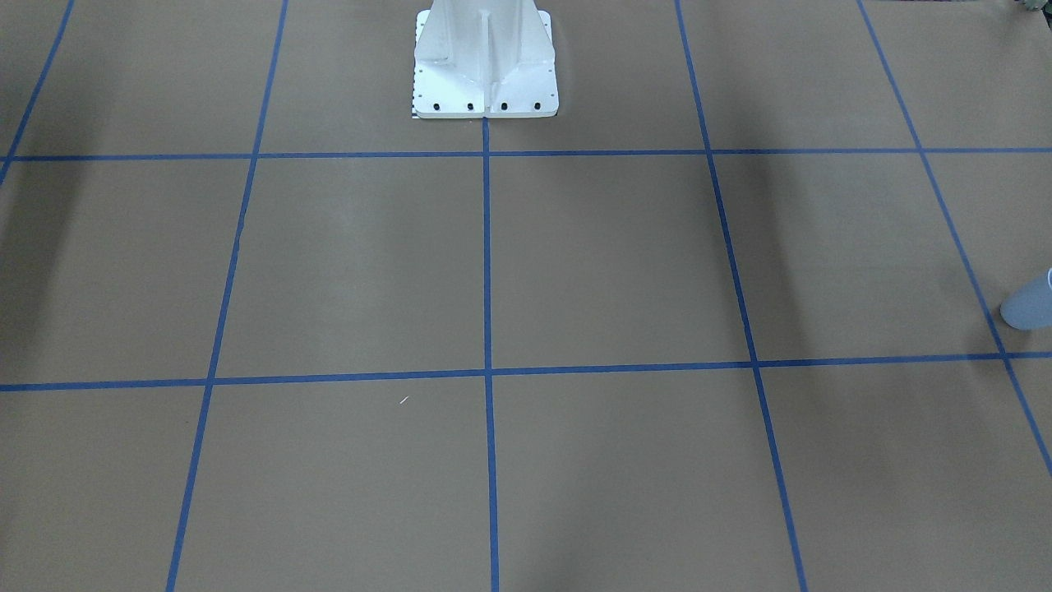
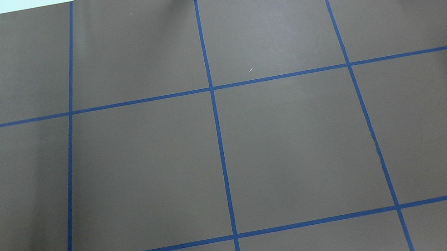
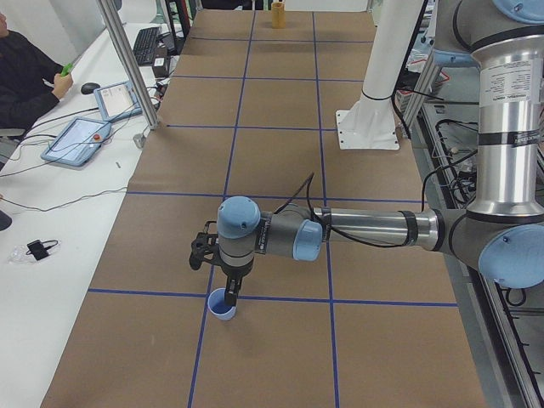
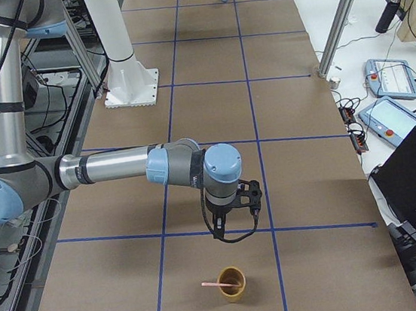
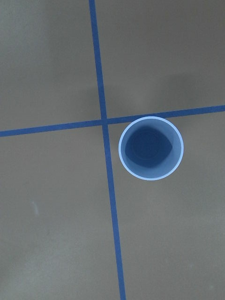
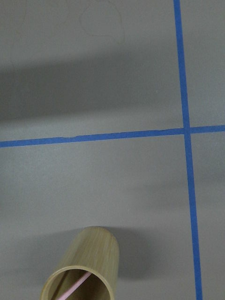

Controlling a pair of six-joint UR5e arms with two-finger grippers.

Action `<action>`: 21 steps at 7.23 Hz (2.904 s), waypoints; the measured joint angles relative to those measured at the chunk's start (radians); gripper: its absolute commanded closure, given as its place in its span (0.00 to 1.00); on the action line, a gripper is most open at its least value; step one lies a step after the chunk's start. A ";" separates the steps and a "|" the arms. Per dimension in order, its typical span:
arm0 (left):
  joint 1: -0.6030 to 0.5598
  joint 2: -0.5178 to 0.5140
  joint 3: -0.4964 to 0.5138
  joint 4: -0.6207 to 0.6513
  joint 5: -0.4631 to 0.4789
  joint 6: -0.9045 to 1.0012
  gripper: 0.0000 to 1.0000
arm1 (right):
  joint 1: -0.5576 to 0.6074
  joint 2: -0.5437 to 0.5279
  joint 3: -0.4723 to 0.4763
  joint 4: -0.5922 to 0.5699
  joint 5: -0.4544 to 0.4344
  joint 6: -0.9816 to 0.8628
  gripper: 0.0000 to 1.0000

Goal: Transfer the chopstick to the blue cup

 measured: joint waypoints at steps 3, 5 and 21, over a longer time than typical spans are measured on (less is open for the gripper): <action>0.000 0.008 0.002 0.000 0.000 0.001 0.02 | 0.000 -0.003 0.000 0.000 0.000 0.000 0.00; 0.000 0.013 0.003 -0.001 0.000 0.001 0.02 | 0.000 -0.003 0.001 0.000 -0.001 0.000 0.00; 0.021 0.013 -0.087 0.000 0.054 -0.008 0.01 | 0.087 0.020 -0.122 0.024 -0.043 -0.146 0.00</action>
